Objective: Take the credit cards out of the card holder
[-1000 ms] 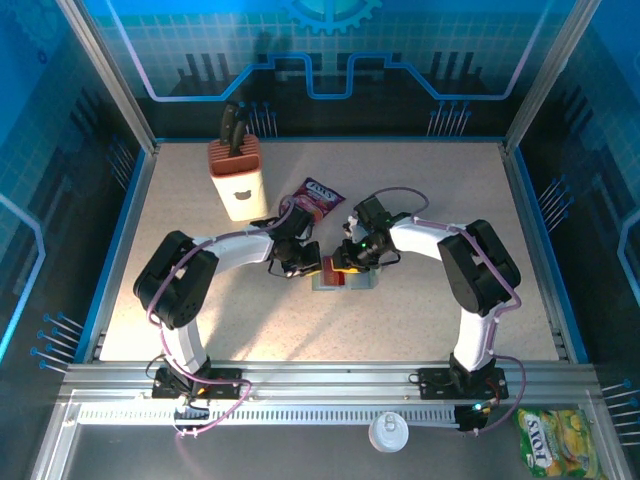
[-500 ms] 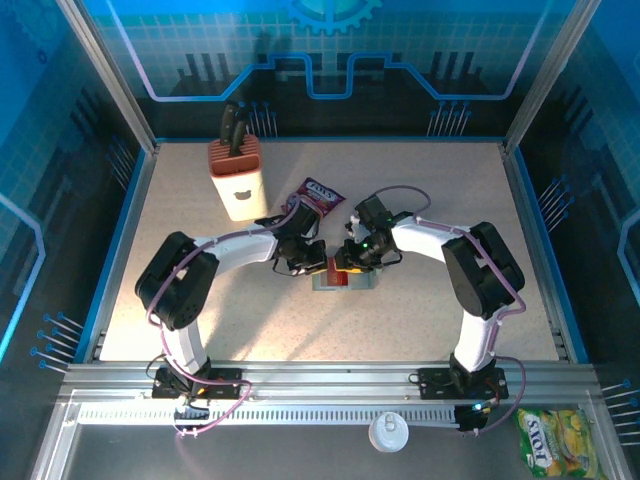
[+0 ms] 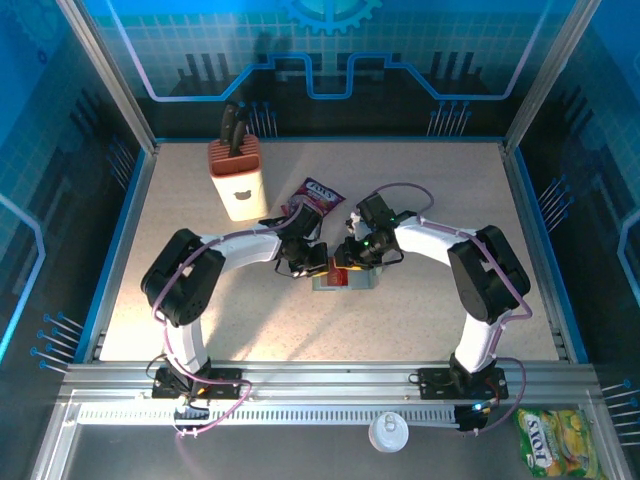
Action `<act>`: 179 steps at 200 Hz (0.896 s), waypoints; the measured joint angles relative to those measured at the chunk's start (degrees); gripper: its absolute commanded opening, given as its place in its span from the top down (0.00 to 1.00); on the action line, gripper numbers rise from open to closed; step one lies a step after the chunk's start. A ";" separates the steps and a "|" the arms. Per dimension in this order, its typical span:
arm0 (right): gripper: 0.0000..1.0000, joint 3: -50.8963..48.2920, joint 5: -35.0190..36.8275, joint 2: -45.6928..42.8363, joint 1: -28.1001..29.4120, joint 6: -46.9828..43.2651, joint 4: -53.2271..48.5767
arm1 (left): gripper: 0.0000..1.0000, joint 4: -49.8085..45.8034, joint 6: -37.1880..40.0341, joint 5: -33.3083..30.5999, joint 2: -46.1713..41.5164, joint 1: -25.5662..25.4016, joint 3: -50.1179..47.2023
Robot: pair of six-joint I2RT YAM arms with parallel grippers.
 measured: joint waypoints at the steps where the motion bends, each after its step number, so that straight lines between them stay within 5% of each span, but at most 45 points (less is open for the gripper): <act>1: 0.64 -0.02 0.00 0.00 -0.02 0.00 0.02 | 1.00 0.00 0.00 0.00 0.00 0.00 0.00; 179: 0.63 -1.92 -0.42 1.57 -0.52 0.20 0.87 | 1.00 0.00 0.04 -0.04 0.76 0.00 0.00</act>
